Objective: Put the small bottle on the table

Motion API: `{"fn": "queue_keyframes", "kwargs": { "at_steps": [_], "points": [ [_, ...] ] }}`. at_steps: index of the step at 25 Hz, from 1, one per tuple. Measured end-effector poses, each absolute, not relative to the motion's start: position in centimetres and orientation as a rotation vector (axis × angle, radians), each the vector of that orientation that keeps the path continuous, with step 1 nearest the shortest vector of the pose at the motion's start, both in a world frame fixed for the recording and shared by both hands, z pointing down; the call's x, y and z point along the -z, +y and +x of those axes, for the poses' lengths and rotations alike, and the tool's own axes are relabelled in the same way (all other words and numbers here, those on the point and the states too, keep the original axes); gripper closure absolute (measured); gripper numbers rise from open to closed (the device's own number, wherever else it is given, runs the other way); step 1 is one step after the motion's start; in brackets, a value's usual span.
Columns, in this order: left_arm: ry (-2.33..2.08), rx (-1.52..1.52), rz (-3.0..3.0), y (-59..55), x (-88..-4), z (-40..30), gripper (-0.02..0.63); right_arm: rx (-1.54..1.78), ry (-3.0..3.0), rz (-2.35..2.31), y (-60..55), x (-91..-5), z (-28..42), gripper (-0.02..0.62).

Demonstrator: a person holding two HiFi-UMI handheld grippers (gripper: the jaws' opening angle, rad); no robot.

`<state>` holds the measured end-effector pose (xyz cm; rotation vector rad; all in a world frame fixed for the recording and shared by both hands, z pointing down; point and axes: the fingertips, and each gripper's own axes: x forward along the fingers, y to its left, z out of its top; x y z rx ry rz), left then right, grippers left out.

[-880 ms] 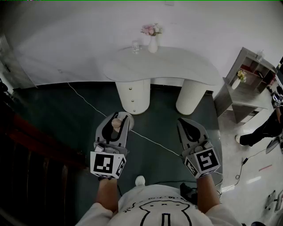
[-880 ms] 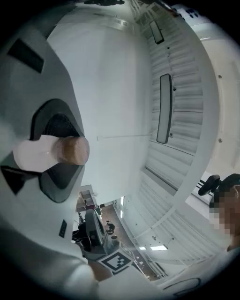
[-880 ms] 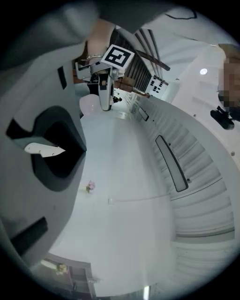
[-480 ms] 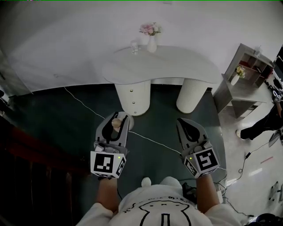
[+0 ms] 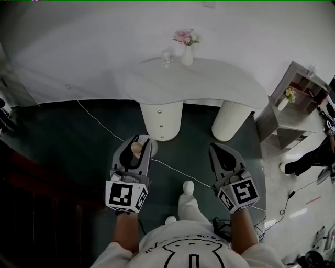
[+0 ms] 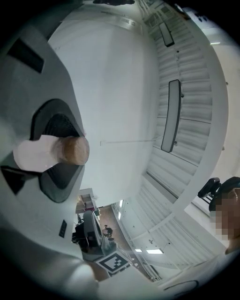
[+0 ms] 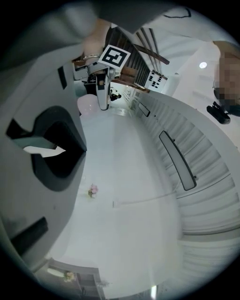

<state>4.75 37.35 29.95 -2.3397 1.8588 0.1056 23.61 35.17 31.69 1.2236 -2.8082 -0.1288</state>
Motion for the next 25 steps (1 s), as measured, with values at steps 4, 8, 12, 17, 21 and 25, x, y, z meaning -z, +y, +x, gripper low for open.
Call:
{"fn": "queue_keyframes", "kwargs": {
  "at_steps": [4, 8, 12, 17, 21, 25],
  "points": [
    [1.892, -0.082, -2.307, 33.9, -30.1, 3.8, 0.477, 0.118, -2.830, 1.171, 31.1, -32.2, 22.2, 0.604],
    [1.942, -0.074, -2.267, 29.5, -30.8, 2.9, 0.477, 0.123, -2.859, 1.103, 26.0, -32.7, 21.0, 0.604],
    [1.984, -0.064, -2.233, 24.3, -30.7, 2.2, 0.477, 0.123, -2.883, 1.060, 20.2, -32.3, 20.2, 0.604],
    [2.015, -0.052, -2.206, 18.0, -30.1, 2.1, 0.477, 0.114, -2.903, 1.021, 13.4, -31.9, 20.0, 0.604],
    [2.046, -0.060, -2.170, 13.0, -29.8, 2.0, 0.477, 0.117, -2.916, 0.980, 8.2, -31.8, 19.8, 0.604],
    [2.065, -0.059, -2.139, 9.5, -30.0, 2.2, 0.477, 0.118, -2.932, 0.945, 4.2, -32.3, 19.7, 0.604]
  ]
}}
